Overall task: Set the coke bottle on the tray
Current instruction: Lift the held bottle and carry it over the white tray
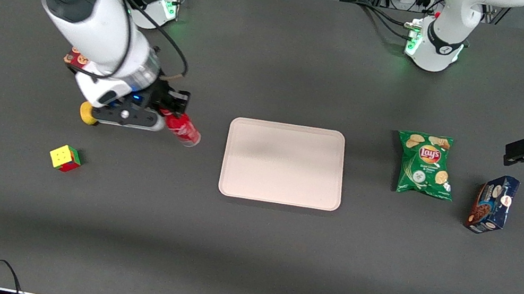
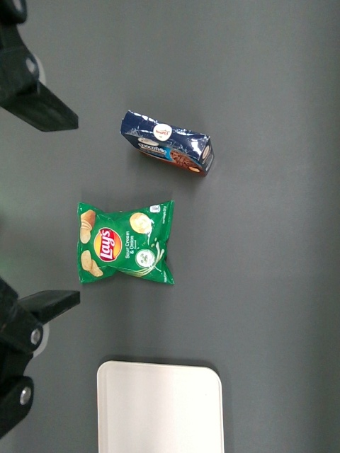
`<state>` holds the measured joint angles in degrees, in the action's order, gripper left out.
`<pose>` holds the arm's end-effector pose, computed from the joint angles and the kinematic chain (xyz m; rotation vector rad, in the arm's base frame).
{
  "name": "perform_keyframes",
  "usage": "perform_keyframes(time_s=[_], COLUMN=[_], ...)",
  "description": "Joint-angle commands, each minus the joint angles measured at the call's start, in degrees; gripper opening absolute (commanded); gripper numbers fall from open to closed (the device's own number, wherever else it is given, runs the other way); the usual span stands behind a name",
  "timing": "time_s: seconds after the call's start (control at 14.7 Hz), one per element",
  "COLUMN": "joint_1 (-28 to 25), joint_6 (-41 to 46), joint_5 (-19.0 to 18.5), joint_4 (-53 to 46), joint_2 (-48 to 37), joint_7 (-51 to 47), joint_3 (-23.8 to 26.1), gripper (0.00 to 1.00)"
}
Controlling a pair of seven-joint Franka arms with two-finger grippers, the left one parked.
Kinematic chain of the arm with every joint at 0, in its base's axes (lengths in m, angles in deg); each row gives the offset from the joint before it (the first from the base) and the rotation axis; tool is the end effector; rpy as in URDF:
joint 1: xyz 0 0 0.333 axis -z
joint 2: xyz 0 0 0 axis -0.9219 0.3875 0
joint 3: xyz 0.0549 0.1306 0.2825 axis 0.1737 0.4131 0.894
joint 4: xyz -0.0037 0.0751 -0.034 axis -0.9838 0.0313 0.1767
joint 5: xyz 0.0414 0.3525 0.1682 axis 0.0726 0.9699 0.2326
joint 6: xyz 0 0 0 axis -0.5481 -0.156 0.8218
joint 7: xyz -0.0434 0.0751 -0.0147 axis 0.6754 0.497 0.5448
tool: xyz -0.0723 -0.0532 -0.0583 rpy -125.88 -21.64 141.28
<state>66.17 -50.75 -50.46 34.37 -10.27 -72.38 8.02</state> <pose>0.5617 0.3016 0.5233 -3.0673 0.0801 0.0843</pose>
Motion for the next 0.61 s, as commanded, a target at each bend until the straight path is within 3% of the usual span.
perform_keyframes(time_s=[0.0, 0.14, 0.41, 0.54], joint_1=[-7.3, -10.5, -12.9, -13.0], joint_6=[1.3, 0.3, -2.9, -5.7], joint_5=[-4.6, -6.7, -7.7, -10.0], joint_4=[-8.9, -10.3, -9.9, -8.7], joint_2=[10.0, 12.9, 16.0, 17.8], joint_7=[-10.6, -16.1, -20.0, -21.6], joint_3=[-0.3, -0.3, -0.2, -0.2], gripper=[0.0, 0.0, 0.0, 0.0])
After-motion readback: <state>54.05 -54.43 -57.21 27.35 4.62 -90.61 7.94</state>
